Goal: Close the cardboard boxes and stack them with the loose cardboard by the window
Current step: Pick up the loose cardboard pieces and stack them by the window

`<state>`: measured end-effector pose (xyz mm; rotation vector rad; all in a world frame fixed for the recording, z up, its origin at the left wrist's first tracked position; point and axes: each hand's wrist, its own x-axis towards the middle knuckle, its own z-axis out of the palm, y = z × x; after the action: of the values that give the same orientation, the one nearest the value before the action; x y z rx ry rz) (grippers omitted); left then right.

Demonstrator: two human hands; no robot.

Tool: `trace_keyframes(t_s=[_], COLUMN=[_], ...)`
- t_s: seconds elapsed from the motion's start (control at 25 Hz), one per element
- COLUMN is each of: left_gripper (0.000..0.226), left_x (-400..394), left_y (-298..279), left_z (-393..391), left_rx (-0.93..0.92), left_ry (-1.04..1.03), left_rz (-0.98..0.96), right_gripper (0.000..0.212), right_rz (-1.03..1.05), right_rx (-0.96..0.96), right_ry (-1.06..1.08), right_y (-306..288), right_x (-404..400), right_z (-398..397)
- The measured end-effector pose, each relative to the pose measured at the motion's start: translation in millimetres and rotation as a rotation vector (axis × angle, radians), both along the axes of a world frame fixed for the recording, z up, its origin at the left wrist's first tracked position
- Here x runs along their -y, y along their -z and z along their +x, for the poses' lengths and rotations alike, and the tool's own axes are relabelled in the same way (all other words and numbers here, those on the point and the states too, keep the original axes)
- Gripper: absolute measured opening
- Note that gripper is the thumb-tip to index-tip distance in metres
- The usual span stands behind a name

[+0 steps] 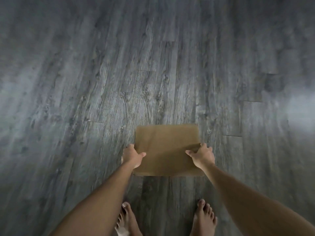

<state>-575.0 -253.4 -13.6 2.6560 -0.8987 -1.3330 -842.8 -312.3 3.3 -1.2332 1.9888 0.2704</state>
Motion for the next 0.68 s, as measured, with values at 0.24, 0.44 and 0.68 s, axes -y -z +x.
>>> trace_keyframes(t_s=[0.24,0.44,0.68], left_gripper=[0.062,0.057,0.053], left_x=[25,63,102], left_y=[-196,-400,-584], left_z=[-35,-75,-151], left_rx=[-0.045,0.024,0.055], left_ry=[-0.038,0.188,0.337], left_rz=[-0.101,-0.158,-0.264], right_gripper=[0.08,0.077,0.076], right_rz=[-0.104,-0.147,-0.284], right_rx=[0.063,0.111,0.134], right_ry=[0.067,0.171,0.248], right_y=[-186,-370,-540], right_x=[5,10,17], right_z=[-44,-93,-169])
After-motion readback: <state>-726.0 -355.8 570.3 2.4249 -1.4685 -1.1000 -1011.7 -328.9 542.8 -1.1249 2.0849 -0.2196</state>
